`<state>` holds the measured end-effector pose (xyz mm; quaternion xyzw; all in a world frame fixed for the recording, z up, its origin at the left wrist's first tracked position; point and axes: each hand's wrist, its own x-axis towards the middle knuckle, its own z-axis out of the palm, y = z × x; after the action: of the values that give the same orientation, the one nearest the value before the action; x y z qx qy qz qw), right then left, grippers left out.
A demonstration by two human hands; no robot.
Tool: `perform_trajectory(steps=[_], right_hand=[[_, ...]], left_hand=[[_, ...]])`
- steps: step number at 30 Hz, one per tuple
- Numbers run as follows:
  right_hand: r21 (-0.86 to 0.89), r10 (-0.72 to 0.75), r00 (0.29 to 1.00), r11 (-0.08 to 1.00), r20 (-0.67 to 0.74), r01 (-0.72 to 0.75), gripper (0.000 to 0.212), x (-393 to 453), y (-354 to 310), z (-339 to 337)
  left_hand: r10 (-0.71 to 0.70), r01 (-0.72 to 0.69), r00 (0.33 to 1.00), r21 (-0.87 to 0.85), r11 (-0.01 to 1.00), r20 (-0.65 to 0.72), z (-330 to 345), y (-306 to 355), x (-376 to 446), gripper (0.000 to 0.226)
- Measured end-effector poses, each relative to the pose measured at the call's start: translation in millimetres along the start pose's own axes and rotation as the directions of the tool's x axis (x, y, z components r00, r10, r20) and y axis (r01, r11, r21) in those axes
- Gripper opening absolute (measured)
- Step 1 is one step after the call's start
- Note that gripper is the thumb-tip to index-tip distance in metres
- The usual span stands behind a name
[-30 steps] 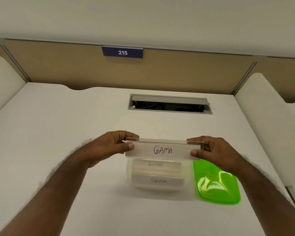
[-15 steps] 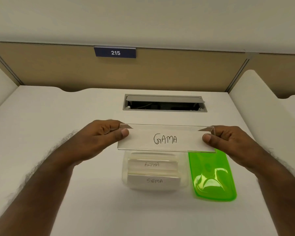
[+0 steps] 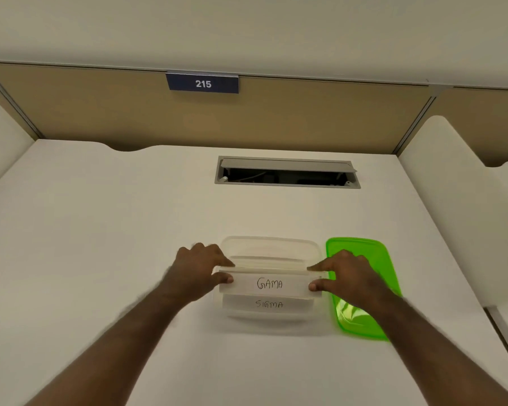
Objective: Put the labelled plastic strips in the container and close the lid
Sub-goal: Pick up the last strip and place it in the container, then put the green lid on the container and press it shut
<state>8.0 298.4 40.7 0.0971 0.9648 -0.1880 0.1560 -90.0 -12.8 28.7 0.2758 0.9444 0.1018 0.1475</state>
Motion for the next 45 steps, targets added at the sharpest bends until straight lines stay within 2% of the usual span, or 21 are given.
perform_trajectory(steps=[4, 7, 12, 16, 18, 20, 22, 25, 28, 30, 33, 36, 40, 43, 45], right_hand=[[-0.321, -0.103, 0.995, 0.943, -0.016, 0.092, 0.051, 5.1, -11.5, 20.4], [-0.47, -0.107, 0.994, 0.878, 0.005, 0.097, 0.05, 8.0, -19.3, 29.0], [-0.637, -0.164, 0.984, 0.752, 0.072, 0.172, 0.05, 11.6, -30.7, 39.4], [-0.68, -0.155, 0.984, 0.712, 0.092, 0.175, 0.054, 15.2, -35.0, 40.1], [-0.655, -0.153, 0.985, 0.737, 0.078, 0.166, 0.059, 14.8, -34.7, 38.7], [-0.566, -0.157, 0.987, 0.812, 0.019, 0.14, 0.06, 11.7, -33.5, 34.6], [-0.446, -0.171, 0.979, 0.889, -0.111, 0.105, 0.054, 7.0, -29.1, 26.4], [-0.295, -0.152, 0.918, 0.955, -0.367, 0.04, 0.039, -0.3, -7.3, 14.6], [-0.118, 0.001, 0.845, 0.99, -0.535, -0.076, 0.022, -10.3, 26.4, 2.5], [-0.023, 0.135, 0.805, 0.983, -0.578, -0.182, 0.019, -20.0, 50.6, -2.2], [0.068, 0.299, 0.779, 0.947, -0.551, -0.315, 0.023, -35.7, 84.4, 6.3], [0.037, 0.443, 0.795, 0.881, -0.414, -0.471, 0.037, -48.7, 112.7, 30.5], [-0.001, 0.57, 0.777, 0.806, -0.266, -0.592, 0.051, -61.2, 136.3, 63.4], [0.063, 0.605, 0.756, 0.789, -0.249, -0.611, 0.05, -67.0, 143.3, 78.2], [0.073, 0.614, 0.749, 0.783, -0.249, -0.617, 0.048, -69.8, 144.4, 85.7]], left_hand=[[0.079, -0.074, 0.997, 0.285, 0.956, -0.005, 17.3, 14.2, 3.7, 0.037], [0.142, -0.136, 0.99, 0.451, 0.882, 0.023, 22.9, 23.5, 7.3, 0.03], [0.093, -0.142, 0.989, 0.553, 0.821, 0.115, 27.1, 40.8, 12.2, 0.021], [0.056, -0.134, 0.987, 0.578, 0.805, 0.151, 30.2, 51.4, 15.2, 0.02], [0.055, -0.13, 0.988, 0.581, 0.804, 0.145, 29.8, 54.2, 16.3, 0.021], [0.063, -0.106, 0.993, 0.552, 0.827, 0.097, 27.1, 55.1, 16.8, 0.024], [0.081, -0.081, 0.996, 0.491, 0.867, 0.022, 22.1, 57.8, 16.5, 0.027], [0.122, -0.07, 0.987, 0.404, 0.912, -0.104, 14.6, 66.5, 16.3, 0.029], [0.174, -0.104, 0.967, 0.334, 0.937, -0.185, 14.8, 82.2, 17.9, 0.03], [0.222, -0.154, 0.95, 0.292, 0.944, -0.217, 18.5, 100.3, 18.3, 0.028], [0.34, -0.264, 0.908, 0.296, 0.918, -0.245, 29.8, 137.2, 17.8, 0.022], [0.465, -0.392, 0.857, 0.307, 0.867, -0.221, 52.5, 177.5, 15.3, 0.019], [0.612, -0.567, 0.789, 0.313, 0.762, -0.059, 86.1, 224.8, 5.9, 0.015], [0.672, -0.667, 0.735, 0.275, 0.693, 0.091, 119.2, 246.9, 0.5, 0.016], [0.648, -0.673, 0.738, 0.278, 0.686, 0.189, 143.1, 252.3, -3.7, 0.021]])
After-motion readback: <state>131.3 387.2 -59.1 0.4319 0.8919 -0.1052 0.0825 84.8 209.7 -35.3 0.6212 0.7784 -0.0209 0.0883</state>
